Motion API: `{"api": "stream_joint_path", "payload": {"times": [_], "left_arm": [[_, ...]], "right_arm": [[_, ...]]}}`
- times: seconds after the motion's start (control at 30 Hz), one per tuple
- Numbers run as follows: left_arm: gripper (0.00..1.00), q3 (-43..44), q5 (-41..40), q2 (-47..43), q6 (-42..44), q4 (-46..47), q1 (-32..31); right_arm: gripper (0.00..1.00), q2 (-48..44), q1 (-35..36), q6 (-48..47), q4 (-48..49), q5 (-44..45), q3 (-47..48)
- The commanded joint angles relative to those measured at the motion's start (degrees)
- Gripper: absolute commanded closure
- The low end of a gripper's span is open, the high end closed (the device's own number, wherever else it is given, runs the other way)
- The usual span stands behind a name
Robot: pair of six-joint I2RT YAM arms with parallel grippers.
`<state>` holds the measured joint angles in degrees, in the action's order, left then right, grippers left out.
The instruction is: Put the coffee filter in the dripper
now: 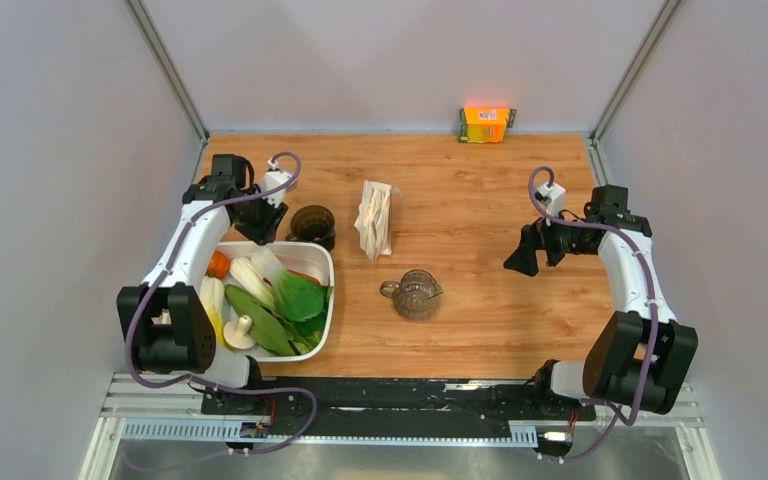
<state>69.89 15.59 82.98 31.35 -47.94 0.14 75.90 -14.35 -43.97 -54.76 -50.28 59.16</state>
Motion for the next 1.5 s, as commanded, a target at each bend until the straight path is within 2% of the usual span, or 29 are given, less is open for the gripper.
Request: {"api": "stream_joint_path", "payload": {"times": [0.0, 0.23, 0.37, 0.43, 0.6, 1.2, 1.47], "left_arm": [[0.53, -1.5, -1.3, 1.8, 7.2, 4.6, 0.9], [0.56, -0.5, -1.7, 7.8, 11.1, 9.4, 1.1], [0.55, 0.6, -0.2, 9.3, 12.5, 8.5, 1.2], [0.52, 1.2, 2.3, 10.0, 13.0, 6.2, 1.2], [0.46, 0.6, 6.9, 9.6, 10.5, 5.5, 1.0], [0.46, 5.5, 9.9, 16.0, 5.1, 9.2, 0.1], [0.46, 7.1, 12.7, 17.2, 9.2, 6.3, -1.2]], "right_arm": [[0.0, -0.7, -0.3, -0.3, -0.1, -3.2, 0.3], [0.0, 0.1, -0.3, 0.1, -0.3, -3.1, 0.7], [0.0, -0.2, -0.3, -0.3, -0.5, -2.7, -0.1], [0.0, -0.1, -0.3, -0.5, -0.5, -2.6, -0.5], [0.0, 0.5, -0.3, -0.4, -0.4, -3.2, -0.1], [0.0, 2.3, -0.3, 0.4, -0.4, -3.6, 1.0], [0.0, 2.3, -0.3, -0.1, -0.6, -3.0, 0.9]]}}
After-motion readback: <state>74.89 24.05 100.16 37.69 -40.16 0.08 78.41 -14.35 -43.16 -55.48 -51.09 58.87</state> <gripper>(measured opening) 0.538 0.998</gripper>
